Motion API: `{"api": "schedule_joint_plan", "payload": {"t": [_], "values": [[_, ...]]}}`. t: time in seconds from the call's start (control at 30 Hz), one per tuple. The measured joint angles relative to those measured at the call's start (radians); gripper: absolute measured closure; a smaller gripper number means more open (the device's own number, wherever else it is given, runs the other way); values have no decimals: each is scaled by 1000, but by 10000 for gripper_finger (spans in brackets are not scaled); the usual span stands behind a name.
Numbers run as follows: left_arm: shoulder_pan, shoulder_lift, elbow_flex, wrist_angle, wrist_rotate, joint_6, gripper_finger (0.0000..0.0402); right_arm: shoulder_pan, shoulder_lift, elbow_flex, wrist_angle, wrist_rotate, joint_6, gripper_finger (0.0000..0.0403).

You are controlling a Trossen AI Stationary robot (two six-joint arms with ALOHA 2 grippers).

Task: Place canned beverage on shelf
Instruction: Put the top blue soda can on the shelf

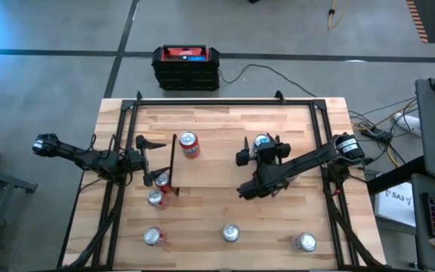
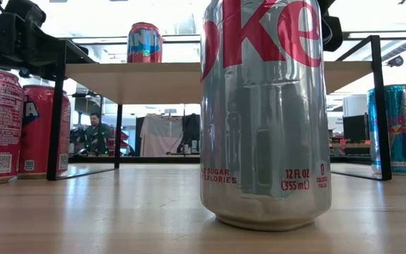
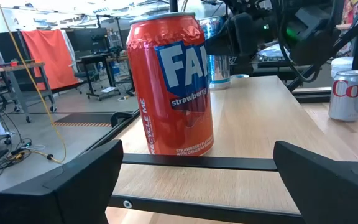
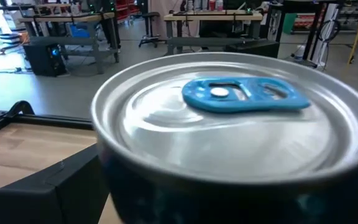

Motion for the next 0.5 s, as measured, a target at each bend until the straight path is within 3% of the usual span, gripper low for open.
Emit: {"api": "schedule_joint_plan", "payload": {"t": [0.3,0.5], "values": [[0,0,0,0,0,0,2,-18,0,0,0,-5,-21,26],[0,0,0,0,0,0,2,-17,0,0,4,-30,-21,83]]}}
